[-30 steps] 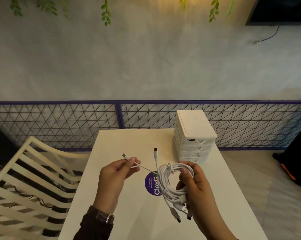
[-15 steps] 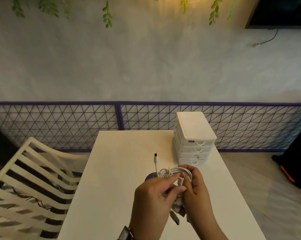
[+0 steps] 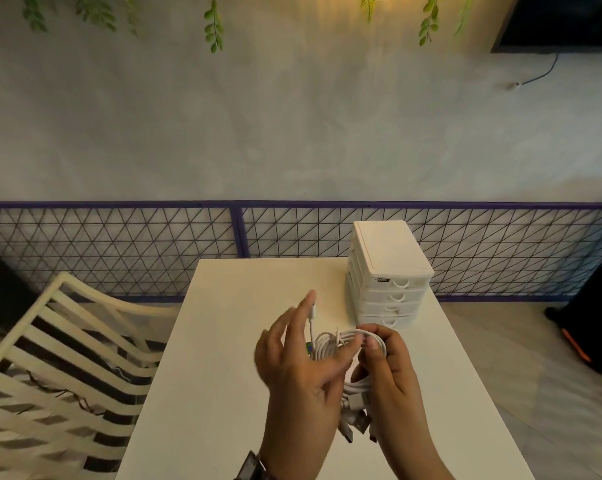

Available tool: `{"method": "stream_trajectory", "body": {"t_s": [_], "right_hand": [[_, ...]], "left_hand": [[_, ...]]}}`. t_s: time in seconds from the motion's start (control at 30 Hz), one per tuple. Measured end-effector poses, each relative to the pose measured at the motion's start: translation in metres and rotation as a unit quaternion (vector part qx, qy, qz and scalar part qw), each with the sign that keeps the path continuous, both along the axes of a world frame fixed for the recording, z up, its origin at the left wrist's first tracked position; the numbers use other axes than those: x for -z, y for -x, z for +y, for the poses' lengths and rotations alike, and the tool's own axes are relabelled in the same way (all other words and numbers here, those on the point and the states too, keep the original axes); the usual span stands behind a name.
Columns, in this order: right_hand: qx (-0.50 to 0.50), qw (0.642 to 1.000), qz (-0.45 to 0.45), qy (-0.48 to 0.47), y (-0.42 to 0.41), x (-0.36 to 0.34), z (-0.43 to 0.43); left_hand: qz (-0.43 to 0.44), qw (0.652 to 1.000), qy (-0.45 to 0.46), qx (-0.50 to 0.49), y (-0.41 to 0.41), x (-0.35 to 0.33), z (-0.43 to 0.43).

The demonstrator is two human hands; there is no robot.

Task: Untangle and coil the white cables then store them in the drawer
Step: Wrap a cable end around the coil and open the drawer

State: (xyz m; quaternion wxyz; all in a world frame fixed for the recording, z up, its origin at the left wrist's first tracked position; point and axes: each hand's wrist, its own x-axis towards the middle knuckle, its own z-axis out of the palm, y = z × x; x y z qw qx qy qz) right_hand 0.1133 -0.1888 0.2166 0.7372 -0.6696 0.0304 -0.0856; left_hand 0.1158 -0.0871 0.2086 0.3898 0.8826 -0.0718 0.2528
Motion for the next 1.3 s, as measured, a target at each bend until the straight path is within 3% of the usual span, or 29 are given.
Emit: {"method": "stream_trajectory", "body": {"t_s": [0.1,0.2,0.27,0.33,0.43,0.53,0.67,0.8,0.97,1.17,1.3], "right_hand": [[0.000,1.000,-0.015,-0.010,0.002,0.001,0.004],[0.001,0.998,-0.046,-0.038,0.004,0.002,0.004],[0.008,0.997,-0.068,-0.027,0.005,0.003,0.002],[0.014,0.995,-0.100,0.024,0.009,0.005,0.003],[0.000,0.982,-0.147,0.122,0.015,0.003,0.006],[-0.009,0.969,-0.163,0.184,0.017,0.001,0.006],[-0.012,0.971,-0.152,0.183,0.016,-0.003,0.005],[-0.019,0.987,-0.115,0.111,0.019,-0.003,0.002],[-0.008,0.990,-0.106,0.093,0.022,-0.003,0.007],[-0.022,0.981,-0.108,0.157,0.024,-0.003,0.007],[-0.022,0.988,-0.080,0.130,0.020,-0.002,0.000]], "left_hand": [[0.017,0.984,0.167,0.062,-0.001,-0.003,0.001],[0.185,0.921,0.329,0.099,-0.006,-0.007,0.007],[0.284,0.868,0.379,0.150,-0.009,-0.009,0.010],[0.315,0.856,0.372,0.173,-0.011,-0.013,0.012],[0.312,0.885,0.319,0.132,-0.012,-0.018,0.012],[0.296,0.887,0.339,0.105,-0.009,-0.023,0.009],[0.250,0.899,0.341,0.113,-0.005,-0.026,0.011],[0.227,0.913,0.315,0.124,-0.007,-0.029,0.018],[0.303,0.854,0.398,0.143,-0.004,-0.029,0.020],[0.298,0.892,0.306,0.145,0.000,-0.029,0.017],[0.311,0.829,0.426,0.185,-0.001,-0.031,0.027]]}}
